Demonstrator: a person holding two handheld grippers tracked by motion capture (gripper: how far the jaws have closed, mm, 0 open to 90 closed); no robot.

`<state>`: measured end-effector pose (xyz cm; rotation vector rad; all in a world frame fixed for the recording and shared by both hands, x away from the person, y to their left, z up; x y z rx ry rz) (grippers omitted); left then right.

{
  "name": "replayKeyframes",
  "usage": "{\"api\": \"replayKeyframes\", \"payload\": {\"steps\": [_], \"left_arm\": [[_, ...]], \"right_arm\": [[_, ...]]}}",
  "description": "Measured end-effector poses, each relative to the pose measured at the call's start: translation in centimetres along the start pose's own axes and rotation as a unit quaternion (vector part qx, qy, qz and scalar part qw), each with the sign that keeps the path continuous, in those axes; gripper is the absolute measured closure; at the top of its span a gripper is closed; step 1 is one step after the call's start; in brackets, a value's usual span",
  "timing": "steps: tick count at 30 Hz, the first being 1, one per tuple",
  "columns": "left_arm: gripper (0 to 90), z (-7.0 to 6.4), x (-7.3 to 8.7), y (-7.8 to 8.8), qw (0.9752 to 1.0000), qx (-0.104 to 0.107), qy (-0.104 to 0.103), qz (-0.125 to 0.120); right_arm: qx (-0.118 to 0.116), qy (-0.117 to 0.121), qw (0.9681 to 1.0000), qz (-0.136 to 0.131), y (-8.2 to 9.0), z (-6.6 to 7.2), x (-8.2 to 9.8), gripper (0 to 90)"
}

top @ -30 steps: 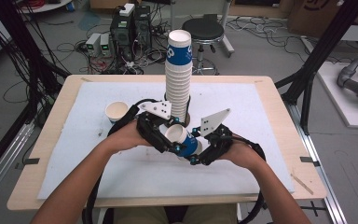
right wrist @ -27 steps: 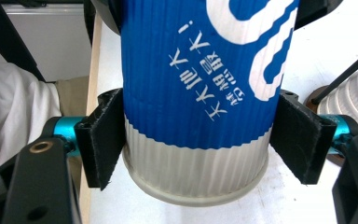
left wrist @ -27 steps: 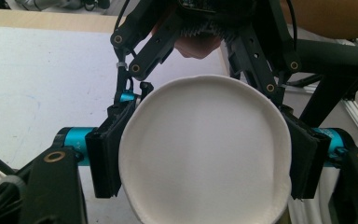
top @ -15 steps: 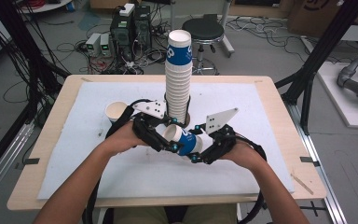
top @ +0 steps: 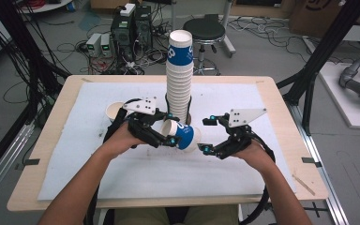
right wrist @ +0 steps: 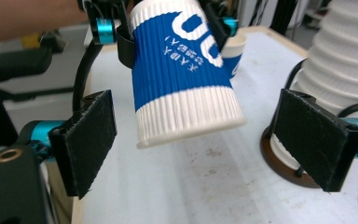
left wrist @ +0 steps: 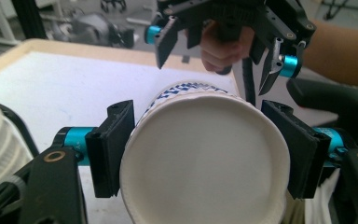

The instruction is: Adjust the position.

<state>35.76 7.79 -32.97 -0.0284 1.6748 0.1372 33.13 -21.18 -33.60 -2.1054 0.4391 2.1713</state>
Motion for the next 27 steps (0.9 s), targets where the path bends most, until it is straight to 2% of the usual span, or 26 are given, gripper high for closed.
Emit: {"api": "replayKeyframes", "payload": {"steps": [3,7,14,20,27], "left_arm": [[28.5,0.1,0.3,0.6,0.9994,-0.018,-0.001,-0.031],[28.5,0.2,0.9,1.6,0.9969,-0.034,0.001,-0.071],[28.4,0.1,2.0,2.5,0.9920,-0.048,0.015,-0.116],[28.5,-0.2,2.3,2.3,0.9899,-0.042,0.015,-0.134],[28.5,-0.7,2.3,1.8,0.9895,-0.011,0.016,-0.144]], "right_arm": [[0.010,-0.008,0.9998,-0.016,0.5,-0.2,0.1,13.4],[0.018,-0.024,0.9989,-0.037,0.8,-0.4,0.5,13.4],[0.026,-0.037,0.9973,-0.058,0.7,-0.5,1.4,13.4],[0.019,-0.045,0.9964,-0.069,0.0,-0.2,1.9,13.4],[-0.001,-0.049,0.9950,-0.086,-1.0,0.2,2.0,13.4]]}}
Point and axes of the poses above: each handheld gripper's, and its own axes: y roughly backward along the jaws, x roughly out of its underside, z roughly to its left, the point moved 1 cm from there along -y, roughly forward along the jaws, and after that the axes turned 14 degrees about -z, right-handed, at the moved point
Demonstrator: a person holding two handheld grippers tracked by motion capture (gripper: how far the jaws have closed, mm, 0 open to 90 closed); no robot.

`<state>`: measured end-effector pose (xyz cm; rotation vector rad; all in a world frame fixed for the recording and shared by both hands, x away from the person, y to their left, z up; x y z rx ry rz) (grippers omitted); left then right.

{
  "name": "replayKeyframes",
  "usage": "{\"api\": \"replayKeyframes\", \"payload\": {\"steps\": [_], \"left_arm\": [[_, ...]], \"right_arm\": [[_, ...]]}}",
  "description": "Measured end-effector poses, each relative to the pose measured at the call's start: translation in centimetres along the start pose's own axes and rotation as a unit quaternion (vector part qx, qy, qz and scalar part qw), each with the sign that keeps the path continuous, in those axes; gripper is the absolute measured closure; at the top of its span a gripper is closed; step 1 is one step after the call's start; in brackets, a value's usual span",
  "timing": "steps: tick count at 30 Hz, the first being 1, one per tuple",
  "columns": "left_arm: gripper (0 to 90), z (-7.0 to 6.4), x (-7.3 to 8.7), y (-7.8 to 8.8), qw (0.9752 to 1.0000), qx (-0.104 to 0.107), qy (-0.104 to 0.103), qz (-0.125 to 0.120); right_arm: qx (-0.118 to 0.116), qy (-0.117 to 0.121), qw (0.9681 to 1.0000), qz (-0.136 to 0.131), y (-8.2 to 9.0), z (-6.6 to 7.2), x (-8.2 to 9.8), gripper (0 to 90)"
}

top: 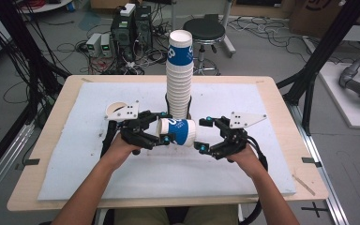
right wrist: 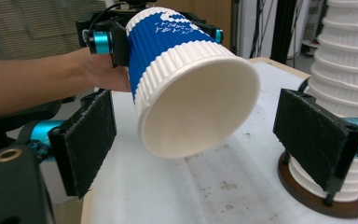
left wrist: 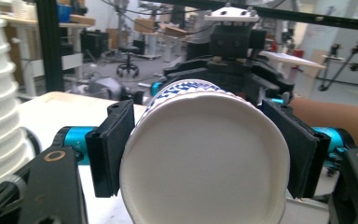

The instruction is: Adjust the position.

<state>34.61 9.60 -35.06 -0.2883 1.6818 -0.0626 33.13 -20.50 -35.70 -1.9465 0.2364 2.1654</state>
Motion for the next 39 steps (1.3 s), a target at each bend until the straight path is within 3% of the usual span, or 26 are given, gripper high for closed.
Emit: {"api": "replayKeyframes", "payload": {"steps": [8,17,23,26,28,30,34,36,39], "left_arm": [[28.6,-0.5,0.3,-0.8,0.9995,0.031,0.003,-0.002],[28.6,-0.7,0.4,-1.1,0.9991,0.041,0.005,0.003],[29.5,-0.7,0.4,-1.1,0.9988,0.048,0.007,0.006],[29.3,-0.8,0.5,-1.2,0.9986,0.046,0.009,0.023],[27.3,-1.0,0.5,-1.4,0.9983,0.027,0.002,0.052],[16.8,-1.2,0.2,-1.5,0.9961,0.011,-0.006,0.087],[15.8,-1.4,-0.3,-1.6,0.9898,0.001,-0.036,0.138],[15.9,-1.4,-0.6,-1.6,0.9850,-0.001,-0.052,0.164],[16.0,-1.5,-0.8,-1.8,0.9753,0.004,-0.072,0.208]], "right_arm": [[-0.028,-0.009,0.9996,0.001,-1.0,0.4,0.6,12.7],[-0.047,-0.027,0.9985,0.012,-1.7,0.3,1.1,13.7],[-0.063,-0.022,0.9977,0.015,-1.6,0.2,1.0,18.9],[-0.064,-0.016,0.9974,0.028,-1.4,0.2,0.8,19.6],[-0.060,-0.002,0.9969,0.051,-1.4,0.2,0.5,19.6],[-0.055,0.004,0.9953,0.079,-1.3,0.3,0.2,19.5],[-0.042,0.016,0.9906,0.129,-1.2,0.3,-0.4,19.5],[-0.039,0.018,0.9884,0.146,-1.3,0.4,-0.7,19.4],[-0.035,0.034,0.9821,0.182,-1.6,0.6,-1.2,19.4]]}}
Point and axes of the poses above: each handheld gripper's, and its own axes: y roughly backward along the jaws, x roughly out of its underside, z roughly to its left, the point moved 1 cm from there along -y, roughly forward along the jaws, and after that the axes turned 14 degrees about -z, right-handed, at the moved point
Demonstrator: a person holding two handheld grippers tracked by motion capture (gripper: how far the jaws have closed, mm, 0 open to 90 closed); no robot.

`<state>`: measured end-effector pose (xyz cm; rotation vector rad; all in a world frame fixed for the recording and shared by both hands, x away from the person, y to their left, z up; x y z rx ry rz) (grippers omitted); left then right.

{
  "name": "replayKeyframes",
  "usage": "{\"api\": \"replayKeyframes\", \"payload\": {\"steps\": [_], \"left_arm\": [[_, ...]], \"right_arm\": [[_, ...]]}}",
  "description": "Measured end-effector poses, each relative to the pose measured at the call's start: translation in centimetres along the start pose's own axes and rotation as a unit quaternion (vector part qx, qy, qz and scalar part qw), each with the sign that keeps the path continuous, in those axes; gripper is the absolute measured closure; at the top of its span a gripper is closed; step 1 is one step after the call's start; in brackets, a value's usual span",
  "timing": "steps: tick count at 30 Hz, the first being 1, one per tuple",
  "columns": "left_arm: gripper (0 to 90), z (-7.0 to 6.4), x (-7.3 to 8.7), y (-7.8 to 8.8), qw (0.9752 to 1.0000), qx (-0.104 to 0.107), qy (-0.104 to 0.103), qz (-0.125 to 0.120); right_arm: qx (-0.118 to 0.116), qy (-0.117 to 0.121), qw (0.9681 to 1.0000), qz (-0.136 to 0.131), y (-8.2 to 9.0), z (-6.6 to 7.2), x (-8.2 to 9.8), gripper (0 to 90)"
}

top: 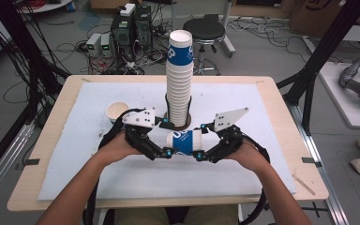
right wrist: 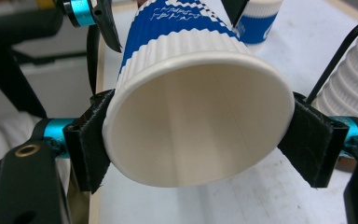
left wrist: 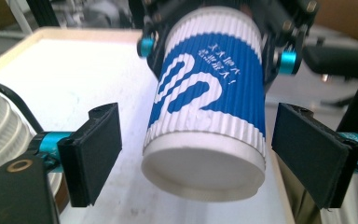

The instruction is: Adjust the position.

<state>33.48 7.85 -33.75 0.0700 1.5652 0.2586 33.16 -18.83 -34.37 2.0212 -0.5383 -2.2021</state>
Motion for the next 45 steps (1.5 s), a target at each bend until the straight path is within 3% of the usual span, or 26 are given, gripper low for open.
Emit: {"api": "replayKeyframes", "payload": {"steps": [5,9,12,18,24,27,31,34,40,45], "left_arm": [[16.0,-0.3,0.4,-0.5,0.9993,0.002,-0.007,0.038],[18.7,-0.3,0.8,-0.9,0.9986,0.005,-0.005,0.053],[20.7,-0.3,1.1,-1.3,0.9982,0.008,-0.004,0.060],[26.8,-0.2,1.5,-1.8,0.9981,0.025,0.005,0.056],[29.2,-0.2,2.1,-1.8,0.9986,0.026,0.014,0.042],[29.3,-0.2,2.3,-1.6,0.9992,0.026,0.020,0.024],[29.3,-0.2,2.5,-1.3,0.9991,0.022,0.035,-0.014],[29.3,-0.1,2.6,-1.2,0.9982,0.017,0.043,-0.038],[29.4,0.3,3.0,-0.7,0.9960,0.010,0.055,-0.069],[29.4,0.7,3.5,-0.1,0.9902,-0.006,0.078,-0.116]], "right_arm": [[-0.004,0.023,0.9986,0.048,-0.3,0.2,-1.2,19.4],[-0.006,0.033,0.9963,0.079,-0.6,0.2,-2.1,19.4],[-0.009,0.038,0.9953,0.088,-0.7,0.2,-2.5,19.3],[-0.013,0.044,0.9939,0.100,-1.0,0.1,-3.1,19.4],[-0.018,0.038,0.9939,0.101,-1.1,0.0,-3.0,19.3],[-0.020,0.034,0.9956,0.085,-1.0,0.0,-2.9,17.6],[-0.017,0.011,0.9994,0.027,-0.6,-0.2,-2.9,16.2],[-0.011,0.001,0.9999,-0.004,-0.4,-0.2,-2.8,15.5],[-0.005,-0.019,0.9974,-0.069,0.5,-0.5,-2.7,13.7],[0.003,-0.034,0.9924,-0.118,1.5,-0.7,-2.4,13.5]]}}
Point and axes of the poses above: each handheld gripper's, and its own axes: y roughly backward along the jaws, x roughly out of its underside, z roughly to its left, the point moved 1 cm from there along -y, roughly forward along the jaws, and after that the axes turned 14 degrees about -z, right-handed, at the moved point
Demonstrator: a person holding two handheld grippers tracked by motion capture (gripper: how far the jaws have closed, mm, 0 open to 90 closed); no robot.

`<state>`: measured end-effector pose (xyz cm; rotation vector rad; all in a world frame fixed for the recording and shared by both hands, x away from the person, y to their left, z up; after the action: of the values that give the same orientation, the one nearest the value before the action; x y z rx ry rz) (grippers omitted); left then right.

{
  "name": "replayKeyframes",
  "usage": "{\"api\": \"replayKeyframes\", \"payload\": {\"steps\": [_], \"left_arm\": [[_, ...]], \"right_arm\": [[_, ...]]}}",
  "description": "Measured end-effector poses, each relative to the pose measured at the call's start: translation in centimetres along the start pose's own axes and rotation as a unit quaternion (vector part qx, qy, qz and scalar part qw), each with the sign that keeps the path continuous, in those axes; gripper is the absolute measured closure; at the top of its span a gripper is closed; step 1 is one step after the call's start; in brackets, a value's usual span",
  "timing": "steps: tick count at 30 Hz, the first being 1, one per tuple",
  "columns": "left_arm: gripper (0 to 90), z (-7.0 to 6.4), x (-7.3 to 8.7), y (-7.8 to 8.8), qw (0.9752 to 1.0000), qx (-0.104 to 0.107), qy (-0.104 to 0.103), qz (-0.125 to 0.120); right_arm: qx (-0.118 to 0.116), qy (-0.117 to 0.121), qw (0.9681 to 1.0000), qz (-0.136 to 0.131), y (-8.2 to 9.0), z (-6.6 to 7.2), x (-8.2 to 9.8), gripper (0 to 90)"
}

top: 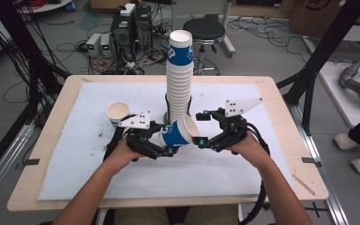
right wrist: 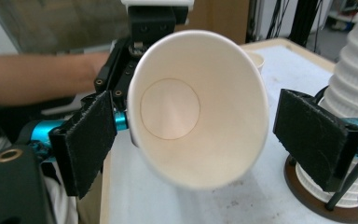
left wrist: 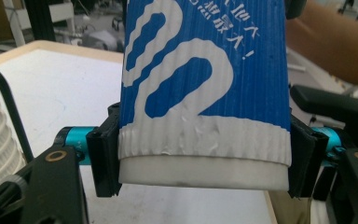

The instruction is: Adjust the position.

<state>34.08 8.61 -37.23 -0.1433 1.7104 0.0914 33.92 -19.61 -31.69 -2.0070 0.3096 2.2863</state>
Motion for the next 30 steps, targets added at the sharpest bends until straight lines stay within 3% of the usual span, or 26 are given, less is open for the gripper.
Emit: {"api": "replayKeyframes", "payload": {"steps": [4,7,11,15,17,20,30], "left_arm": [[29.3,0.0,0.1,0.2,0.9997,0.005,0.007,-0.023],[29.2,-0.1,0.0,0.1,0.9993,0.007,0.004,-0.035],[29.1,-0.1,-0.2,0.0,0.9976,0.004,0.007,-0.068],[29.1,-0.2,-0.2,-0.2,0.9963,-0.003,0.008,-0.085],[29.1,-0.2,-0.2,-0.3,0.9962,-0.002,0.006,-0.087],[29.1,-0.2,0.0,-0.6,0.9962,0.000,0.008,-0.086],[29.2,-0.5,0.6,-1.5,0.9977,0.011,0.003,-0.067]], "right_arm": [[0.007,-0.009,0.9999,-0.011,0.4,-0.1,0.6,13.5],[-0.003,-0.022,0.9995,-0.021,0.3,-0.1,1.0,13.5],[-0.001,-0.035,0.9977,-0.057,0.1,-0.1,1.5,13.5],[0.007,-0.052,0.9942,-0.094,0.0,-0.3,1.9,13.6],[0.013,-0.053,0.9938,-0.097,-0.1,-0.2,2.1,13.7],[0.004,-0.053,0.9925,-0.110,-0.4,-0.1,2.4,13.8],[-0.010,-0.059,0.9919,-0.112,-1.0,-0.3,2.9,16.3]]}}
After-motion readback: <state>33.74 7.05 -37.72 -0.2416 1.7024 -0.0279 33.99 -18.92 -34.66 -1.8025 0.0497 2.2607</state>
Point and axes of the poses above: each handheld gripper's, and its own axes: y roughly backward along the jaws, x roughly out of its underside, z roughly to its left, the point moved 1 cm from there along -y, roughly forward along the jaws, and after that the axes turned 14 degrees about -z, right-handed, at the moved point
